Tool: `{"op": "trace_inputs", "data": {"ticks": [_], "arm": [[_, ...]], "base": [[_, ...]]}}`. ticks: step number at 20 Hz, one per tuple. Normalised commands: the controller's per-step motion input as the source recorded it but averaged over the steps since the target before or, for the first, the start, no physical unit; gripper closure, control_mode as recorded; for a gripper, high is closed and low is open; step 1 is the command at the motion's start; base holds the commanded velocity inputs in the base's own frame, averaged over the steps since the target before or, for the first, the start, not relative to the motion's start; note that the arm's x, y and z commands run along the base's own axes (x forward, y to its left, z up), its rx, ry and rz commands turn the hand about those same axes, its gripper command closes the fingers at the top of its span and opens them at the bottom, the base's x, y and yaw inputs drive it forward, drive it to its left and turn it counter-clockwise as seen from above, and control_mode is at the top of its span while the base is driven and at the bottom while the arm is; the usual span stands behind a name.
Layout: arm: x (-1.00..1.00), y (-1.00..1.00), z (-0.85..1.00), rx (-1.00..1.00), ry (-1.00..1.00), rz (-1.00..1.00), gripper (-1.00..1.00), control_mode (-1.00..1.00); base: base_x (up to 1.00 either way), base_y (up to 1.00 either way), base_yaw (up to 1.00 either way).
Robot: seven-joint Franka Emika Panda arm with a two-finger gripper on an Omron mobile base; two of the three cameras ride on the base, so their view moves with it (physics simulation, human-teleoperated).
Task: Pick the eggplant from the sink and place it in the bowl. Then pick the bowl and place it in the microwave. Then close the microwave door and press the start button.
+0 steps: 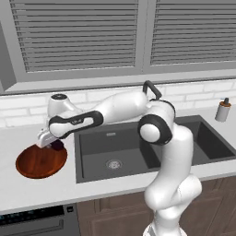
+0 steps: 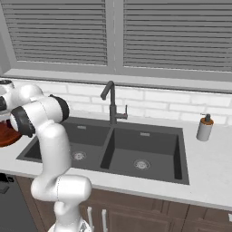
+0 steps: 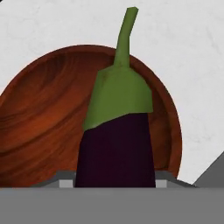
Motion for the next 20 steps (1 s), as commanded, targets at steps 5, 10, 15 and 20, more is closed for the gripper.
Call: {"op": "trace_inputs", "data": {"ticks": [5, 10, 15, 20], "arm": [[0.0, 0.41, -0.3, -0.05, 0.0, 0.0, 1.0, -1.0], [0.0, 0.36, -0.37, -0.08, 0.0, 0.0, 1.0, -1.0], [0.0, 0.05, -0.36, -0.05, 0.02, 0.0, 1.0, -1.0], [0.0, 0.0, -0.39, -0.03, 0.02, 0.0, 1.0, -1.0]], "base": [[0.0, 0.0, 0.0], [0.0, 0.0, 0.0], [0.0, 0.0, 0.0], [0.0, 0.0, 0.0]]}}
